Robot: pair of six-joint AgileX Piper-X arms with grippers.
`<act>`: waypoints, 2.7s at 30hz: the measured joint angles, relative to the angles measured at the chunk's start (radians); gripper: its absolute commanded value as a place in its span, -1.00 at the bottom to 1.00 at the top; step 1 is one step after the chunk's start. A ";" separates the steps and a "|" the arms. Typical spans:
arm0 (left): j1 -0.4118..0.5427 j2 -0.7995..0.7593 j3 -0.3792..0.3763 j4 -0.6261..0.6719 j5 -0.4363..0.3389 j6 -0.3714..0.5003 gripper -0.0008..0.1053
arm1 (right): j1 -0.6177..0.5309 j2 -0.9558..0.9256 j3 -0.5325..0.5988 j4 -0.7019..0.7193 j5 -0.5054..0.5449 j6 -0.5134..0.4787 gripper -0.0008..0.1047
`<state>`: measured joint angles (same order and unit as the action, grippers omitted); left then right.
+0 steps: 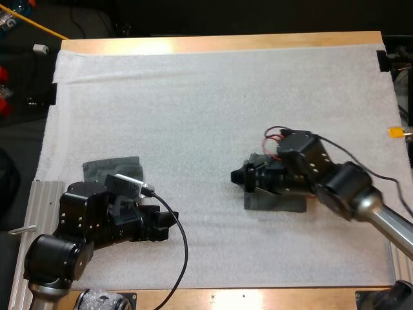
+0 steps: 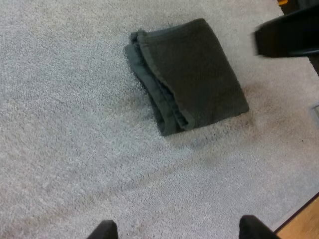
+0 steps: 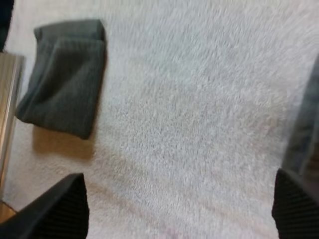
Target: Pick towel from pile, fold and stack
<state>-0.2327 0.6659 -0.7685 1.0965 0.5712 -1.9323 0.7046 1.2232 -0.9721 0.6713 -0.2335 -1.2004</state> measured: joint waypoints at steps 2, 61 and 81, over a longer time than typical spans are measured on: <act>0.000 0.000 0.000 0.000 0.000 0.000 -0.04 | 0.000 -0.047 0.000 0.048 0.023 -0.002 0.41; -0.360 1.063 -0.156 -0.708 0.025 -0.322 0.34 | 0.000 -0.401 0.000 0.628 0.298 -0.146 0.41; -0.424 1.139 -0.227 -0.704 0.019 -0.434 0.31 | 0.000 -0.401 0.000 0.647 0.298 -0.146 0.41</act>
<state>-0.6566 1.8047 -0.9956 0.3926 0.5898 -2.3659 0.7046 0.8225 -0.9721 1.3188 0.0649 -1.3467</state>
